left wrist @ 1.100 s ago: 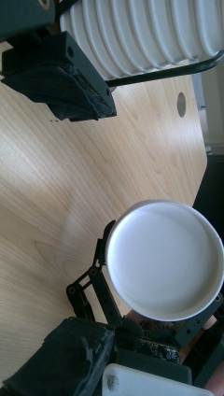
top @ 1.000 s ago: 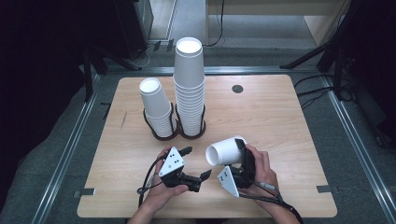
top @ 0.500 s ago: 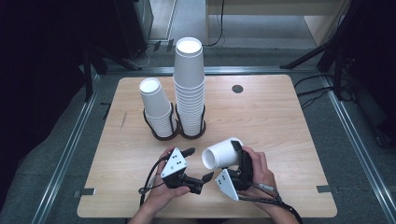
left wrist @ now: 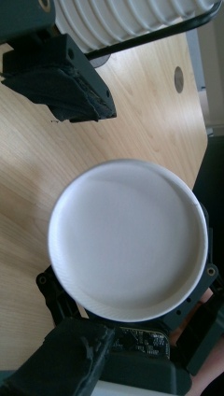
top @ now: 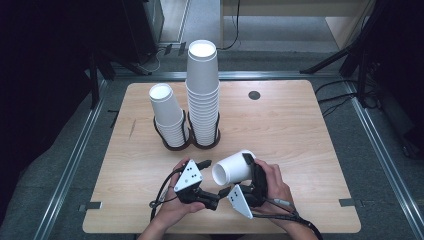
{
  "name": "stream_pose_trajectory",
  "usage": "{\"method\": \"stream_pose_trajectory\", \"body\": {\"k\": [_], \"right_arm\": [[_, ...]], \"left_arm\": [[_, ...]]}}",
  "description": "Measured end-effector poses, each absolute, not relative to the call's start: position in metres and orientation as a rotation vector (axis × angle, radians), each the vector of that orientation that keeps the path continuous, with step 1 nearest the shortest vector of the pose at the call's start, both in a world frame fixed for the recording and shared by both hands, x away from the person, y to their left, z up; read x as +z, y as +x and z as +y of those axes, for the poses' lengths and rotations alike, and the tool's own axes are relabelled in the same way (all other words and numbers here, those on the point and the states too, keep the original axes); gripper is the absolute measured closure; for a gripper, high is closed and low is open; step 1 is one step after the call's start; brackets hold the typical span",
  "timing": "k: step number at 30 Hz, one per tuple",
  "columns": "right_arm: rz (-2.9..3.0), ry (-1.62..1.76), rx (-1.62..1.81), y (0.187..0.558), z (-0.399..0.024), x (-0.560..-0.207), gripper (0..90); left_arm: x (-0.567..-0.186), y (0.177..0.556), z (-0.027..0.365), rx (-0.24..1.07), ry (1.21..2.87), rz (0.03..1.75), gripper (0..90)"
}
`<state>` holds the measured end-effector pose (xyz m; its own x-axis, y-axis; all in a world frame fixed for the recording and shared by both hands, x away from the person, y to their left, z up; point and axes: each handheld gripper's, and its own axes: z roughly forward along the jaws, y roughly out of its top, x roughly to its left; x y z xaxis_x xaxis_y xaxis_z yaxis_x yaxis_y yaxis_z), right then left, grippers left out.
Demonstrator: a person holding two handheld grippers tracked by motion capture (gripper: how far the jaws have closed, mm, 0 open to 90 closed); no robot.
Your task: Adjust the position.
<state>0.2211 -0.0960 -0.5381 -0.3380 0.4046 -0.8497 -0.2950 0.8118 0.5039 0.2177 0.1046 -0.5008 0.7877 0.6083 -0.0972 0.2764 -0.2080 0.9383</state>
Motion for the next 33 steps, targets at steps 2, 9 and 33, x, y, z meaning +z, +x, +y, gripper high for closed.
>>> {"method": "stream_pose_trajectory", "body": {"k": [2, 9, 33], "right_arm": [[1.780, 0.078, 0.718, 0.220, -0.095, -0.538, 12.8], [1.791, 0.049, 0.754, 0.216, -0.092, -0.539, 12.8], [1.786, -0.013, 0.764, 0.210, -0.088, -0.541, 12.6]], "left_arm": [[-0.500, 0.217, 0.104, 0.352, 1.803, 0.683, 0.9], [-0.499, 0.217, 0.104, 0.335, 1.802, 0.687, 6.3], [-0.496, 0.217, 0.103, 0.313, 1.809, 0.706, 20.7]]}}
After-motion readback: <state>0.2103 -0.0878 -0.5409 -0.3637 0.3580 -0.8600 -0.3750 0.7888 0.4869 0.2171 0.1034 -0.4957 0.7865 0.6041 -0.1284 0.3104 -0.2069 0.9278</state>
